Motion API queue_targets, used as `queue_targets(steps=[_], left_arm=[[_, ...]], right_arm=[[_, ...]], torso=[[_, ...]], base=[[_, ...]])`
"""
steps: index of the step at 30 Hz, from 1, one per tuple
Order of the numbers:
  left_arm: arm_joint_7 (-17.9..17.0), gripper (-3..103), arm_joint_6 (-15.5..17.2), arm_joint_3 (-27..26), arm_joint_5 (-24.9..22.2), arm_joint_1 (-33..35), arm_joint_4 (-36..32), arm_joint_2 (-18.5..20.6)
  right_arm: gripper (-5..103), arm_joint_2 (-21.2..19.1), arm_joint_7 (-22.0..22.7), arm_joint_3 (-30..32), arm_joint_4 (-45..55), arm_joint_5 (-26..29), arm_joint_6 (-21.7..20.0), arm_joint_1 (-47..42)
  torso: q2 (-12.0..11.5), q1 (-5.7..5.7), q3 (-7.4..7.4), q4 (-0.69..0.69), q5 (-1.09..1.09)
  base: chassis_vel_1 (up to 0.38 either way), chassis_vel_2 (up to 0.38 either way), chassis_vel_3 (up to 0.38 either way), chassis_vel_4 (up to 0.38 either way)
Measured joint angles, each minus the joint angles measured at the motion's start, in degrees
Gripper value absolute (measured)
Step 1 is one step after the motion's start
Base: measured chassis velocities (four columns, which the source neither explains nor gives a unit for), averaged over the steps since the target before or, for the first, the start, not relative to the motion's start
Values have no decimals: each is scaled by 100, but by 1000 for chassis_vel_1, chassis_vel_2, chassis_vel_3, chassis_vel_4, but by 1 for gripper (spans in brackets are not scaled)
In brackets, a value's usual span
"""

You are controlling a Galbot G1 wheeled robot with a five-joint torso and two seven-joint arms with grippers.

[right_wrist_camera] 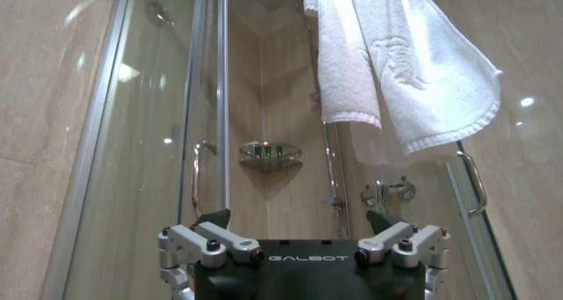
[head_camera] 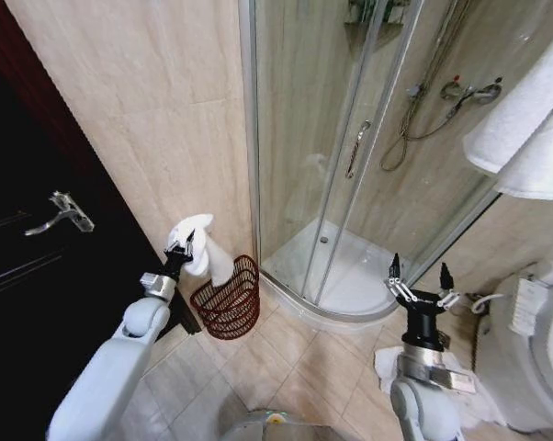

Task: Discard the used towel into the hamper.

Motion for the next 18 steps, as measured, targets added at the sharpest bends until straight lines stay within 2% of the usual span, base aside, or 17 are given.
queue_targets(steps=[6, 18], left_arm=[[-5, 6, -44, 291, 4, -148, 375, -409], [-76, 6, -32, 754, -78, -443, 820, -582]], right_arm=[[100, 34, -23, -2, -17, 15, 140, -190], [100, 193, -78, -28, -6, -12, 285, -397]], torso=[[0, 0, 0, -1, 1], [0, 0, 0, 1, 3]], base=[[0, 0, 0, 0], [0, 0, 0, 0]])
